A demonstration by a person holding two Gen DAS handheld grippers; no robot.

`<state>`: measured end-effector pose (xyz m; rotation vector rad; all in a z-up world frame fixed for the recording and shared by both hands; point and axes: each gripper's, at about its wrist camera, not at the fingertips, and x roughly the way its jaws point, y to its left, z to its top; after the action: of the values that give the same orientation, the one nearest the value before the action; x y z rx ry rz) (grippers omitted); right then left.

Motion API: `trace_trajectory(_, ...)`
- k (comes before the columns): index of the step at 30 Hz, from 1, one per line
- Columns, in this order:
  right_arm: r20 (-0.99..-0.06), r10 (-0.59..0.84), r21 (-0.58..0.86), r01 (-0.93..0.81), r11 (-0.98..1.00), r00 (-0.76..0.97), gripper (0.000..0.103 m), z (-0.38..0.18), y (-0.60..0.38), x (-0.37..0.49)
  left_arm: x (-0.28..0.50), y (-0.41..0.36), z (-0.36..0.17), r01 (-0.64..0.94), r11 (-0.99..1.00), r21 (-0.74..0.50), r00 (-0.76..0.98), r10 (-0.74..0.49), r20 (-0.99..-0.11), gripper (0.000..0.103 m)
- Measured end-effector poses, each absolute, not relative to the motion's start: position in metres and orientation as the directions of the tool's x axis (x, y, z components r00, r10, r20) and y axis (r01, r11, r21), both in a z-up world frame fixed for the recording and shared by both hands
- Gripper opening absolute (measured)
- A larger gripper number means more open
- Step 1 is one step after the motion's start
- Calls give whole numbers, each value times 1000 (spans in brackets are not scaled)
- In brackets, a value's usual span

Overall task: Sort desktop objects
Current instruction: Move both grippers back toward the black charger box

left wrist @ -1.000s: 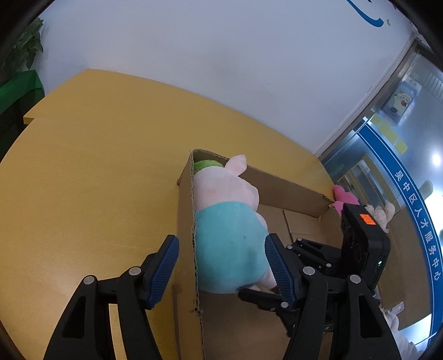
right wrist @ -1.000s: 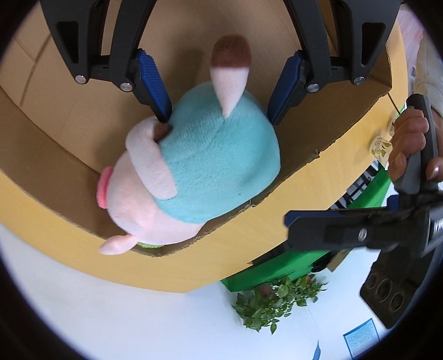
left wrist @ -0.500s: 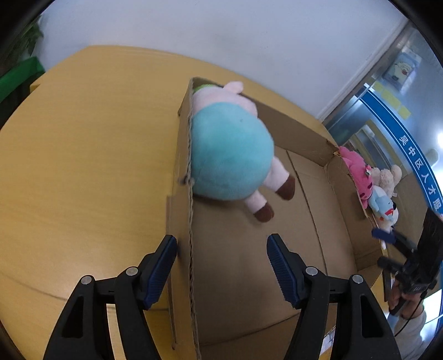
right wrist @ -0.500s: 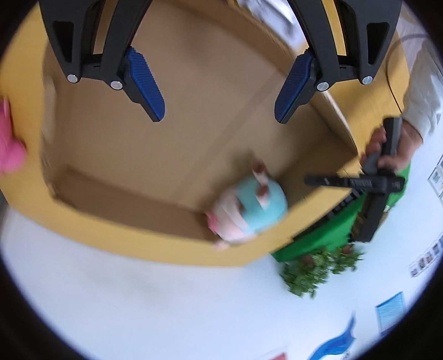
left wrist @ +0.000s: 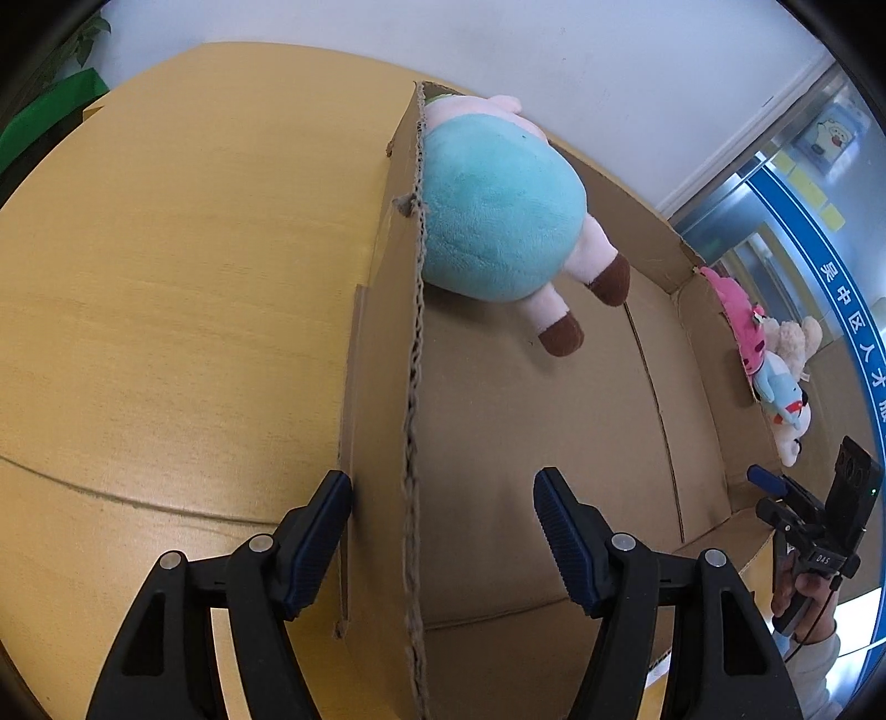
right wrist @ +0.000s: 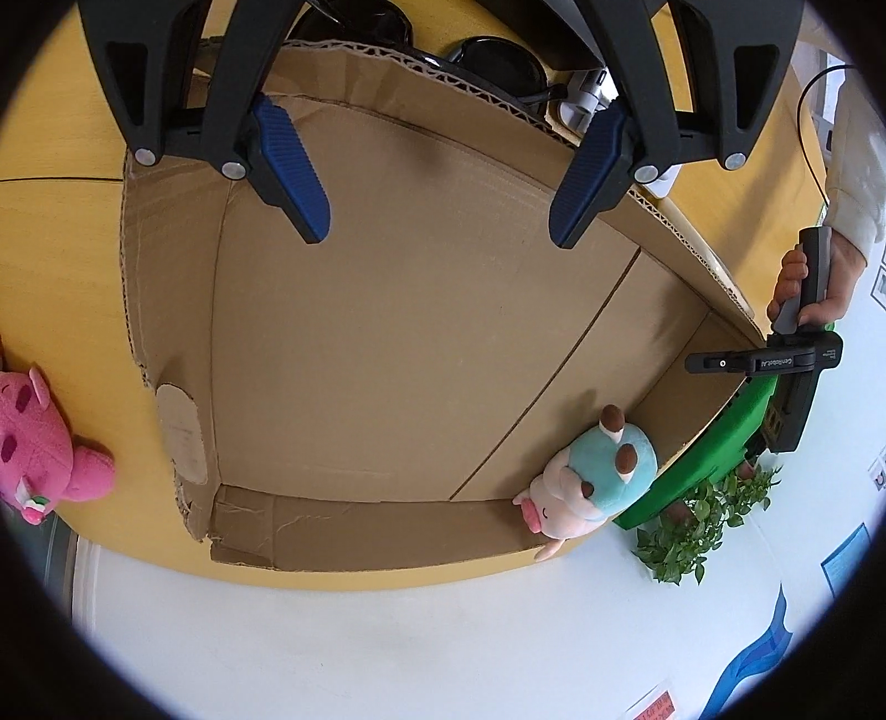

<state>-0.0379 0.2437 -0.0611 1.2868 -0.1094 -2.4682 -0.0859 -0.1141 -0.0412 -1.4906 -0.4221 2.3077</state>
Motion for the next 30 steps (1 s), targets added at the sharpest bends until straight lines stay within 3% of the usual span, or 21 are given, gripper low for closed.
trace_trajectory(17, -754, -343, 194, 309, -931, -560, 82, -47, 244, -26, -64, -116, -25, -113, -902, -416, -419, 423, -804, 66)
trace_trajectory(23, -688, -420, 184, 418, -890, -592, 82, -15, 254, 27, -32, -116, 16, -153, -901, -407, -518, 424, -743, 69)
trace_trajectory(25, -690, -437, 175, 453, -874, -577, 82, -14, 259, 53, -15, -108, 27, -174, -917, -359, -543, 394, -742, 74)
trace_trajectory(30, -735, -471, 226, 479, -848, -487, 82, -35, 270, 106, 24, -91, 43, -247, -923, -295, -570, 384, -727, 75)
